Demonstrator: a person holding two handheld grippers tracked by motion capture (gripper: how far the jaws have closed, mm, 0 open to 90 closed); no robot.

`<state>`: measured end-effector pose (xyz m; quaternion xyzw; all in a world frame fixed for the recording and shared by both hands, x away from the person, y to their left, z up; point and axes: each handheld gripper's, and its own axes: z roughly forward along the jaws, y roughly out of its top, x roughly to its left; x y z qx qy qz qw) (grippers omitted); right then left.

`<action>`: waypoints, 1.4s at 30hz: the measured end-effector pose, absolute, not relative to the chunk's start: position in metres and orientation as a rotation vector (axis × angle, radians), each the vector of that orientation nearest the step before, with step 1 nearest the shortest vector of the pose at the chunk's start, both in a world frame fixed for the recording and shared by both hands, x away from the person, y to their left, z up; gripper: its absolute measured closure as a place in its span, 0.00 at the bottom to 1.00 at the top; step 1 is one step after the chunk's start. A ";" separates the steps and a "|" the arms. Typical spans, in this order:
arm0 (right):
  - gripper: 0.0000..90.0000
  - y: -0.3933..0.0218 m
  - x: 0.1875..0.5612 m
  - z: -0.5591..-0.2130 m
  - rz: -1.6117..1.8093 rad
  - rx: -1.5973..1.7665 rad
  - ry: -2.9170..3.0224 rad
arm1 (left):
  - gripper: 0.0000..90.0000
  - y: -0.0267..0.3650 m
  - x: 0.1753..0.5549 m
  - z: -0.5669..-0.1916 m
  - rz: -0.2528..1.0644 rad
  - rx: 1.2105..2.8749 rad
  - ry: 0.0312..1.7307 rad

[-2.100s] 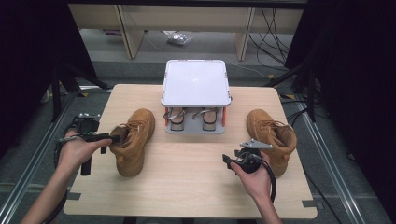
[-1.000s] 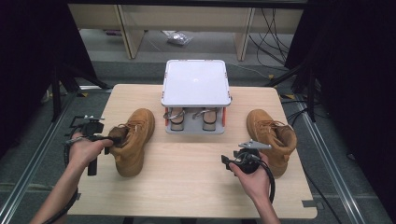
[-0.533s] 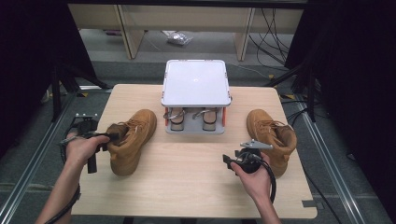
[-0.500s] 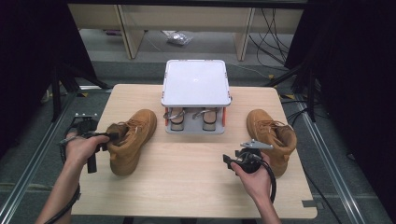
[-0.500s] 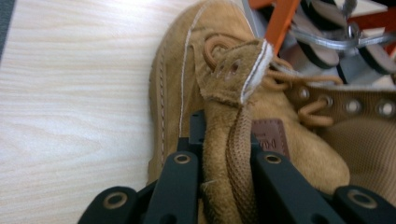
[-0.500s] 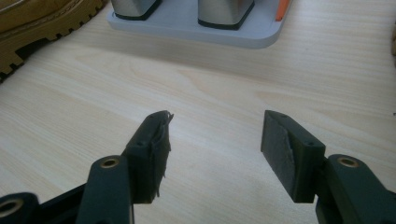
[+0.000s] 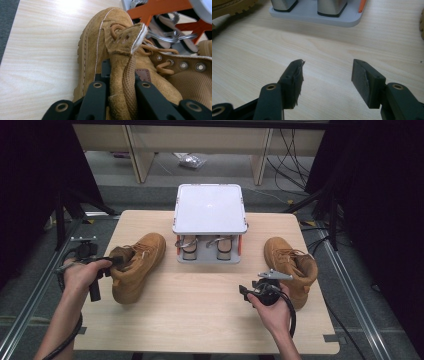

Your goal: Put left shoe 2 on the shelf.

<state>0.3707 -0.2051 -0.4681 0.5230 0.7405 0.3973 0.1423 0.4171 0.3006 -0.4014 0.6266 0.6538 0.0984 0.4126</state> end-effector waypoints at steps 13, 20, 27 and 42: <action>0.48 -0.203 0.370 -0.468 1.181 1.536 2.120 | 0.92 0.300 0.423 -0.388 0.271 1.528 1.625; 0.48 -0.204 0.370 -0.468 1.166 1.542 2.124 | 0.92 0.304 0.427 -0.382 0.268 1.481 1.635; 0.48 -0.203 0.370 -0.469 1.174 1.545 2.121 | 0.92 0.308 0.430 -0.374 0.268 1.455 1.639; 0.49 -0.203 0.370 -0.469 1.166 1.550 2.118 | 0.92 0.312 0.441 -0.366 0.256 1.405 1.642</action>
